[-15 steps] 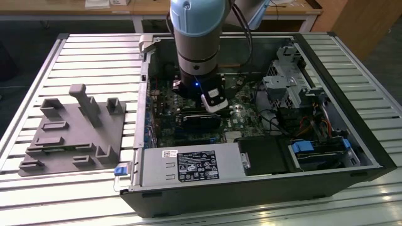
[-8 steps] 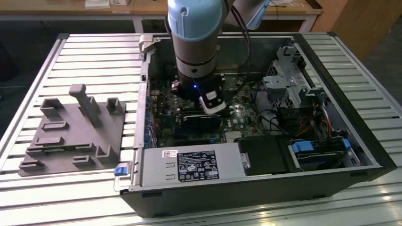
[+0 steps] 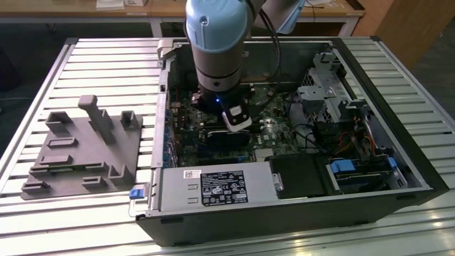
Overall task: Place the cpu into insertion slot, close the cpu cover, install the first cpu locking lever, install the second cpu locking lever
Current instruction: 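Install the second cpu locking lever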
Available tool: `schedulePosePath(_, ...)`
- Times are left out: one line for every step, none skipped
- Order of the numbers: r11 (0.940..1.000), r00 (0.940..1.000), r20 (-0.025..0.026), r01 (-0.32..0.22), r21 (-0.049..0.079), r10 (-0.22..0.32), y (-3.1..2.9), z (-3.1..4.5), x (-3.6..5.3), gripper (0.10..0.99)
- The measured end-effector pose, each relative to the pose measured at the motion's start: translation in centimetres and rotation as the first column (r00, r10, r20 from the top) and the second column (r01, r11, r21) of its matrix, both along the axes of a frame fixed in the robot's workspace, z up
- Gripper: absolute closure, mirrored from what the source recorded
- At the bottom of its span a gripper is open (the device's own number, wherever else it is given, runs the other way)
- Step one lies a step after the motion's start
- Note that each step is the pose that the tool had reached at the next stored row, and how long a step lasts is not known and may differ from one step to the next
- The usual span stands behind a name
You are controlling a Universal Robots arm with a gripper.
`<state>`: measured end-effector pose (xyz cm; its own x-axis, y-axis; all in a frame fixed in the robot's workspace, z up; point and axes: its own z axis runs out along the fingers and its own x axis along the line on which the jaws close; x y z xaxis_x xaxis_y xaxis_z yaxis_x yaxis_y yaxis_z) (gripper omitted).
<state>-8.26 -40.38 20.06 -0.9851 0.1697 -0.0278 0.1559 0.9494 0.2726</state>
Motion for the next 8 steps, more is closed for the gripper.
schedulePosePath(1.0000, 1.0000, 0.0000, 0.000, 0.002, 0.000, 0.00, -0.09, -0.06, 0.980)
schedulePosePath(1.0000, 1.0000, 0.0000, 0.000, 0.004, 0.000, 0.00, -0.18, -0.14, 0.980)
schedulePosePath(1.0000, 1.0000, 0.0000, 0.000, 0.005, 0.000, 0.00, -0.26, -0.21, 0.980)
schedulePosePath(1.0000, 1.0000, 0.0001, 0.000, 0.006, 0.000, 0.00, -0.32, -0.33, 0.980)
schedulePosePath(1.0000, 1.0000, 0.0001, 0.000, 0.007, 0.000, 0.00, -0.38, -0.45, 0.980)
schedulePosePath(1.0000, 1.0000, 0.0001, 0.000, 0.007, 0.000, 0.00, -0.43, -0.52, 0.980)
schedulePosePath(1.0000, 1.0000, 0.0001, 0.000, 0.008, 0.000, 0.00, -0.48, -0.58, 0.980)
schedulePosePath(0.9999, 1.0000, -0.0001, 0.000, 0.011, 0.000, -0.01, -0.54, -0.62, 0.980)
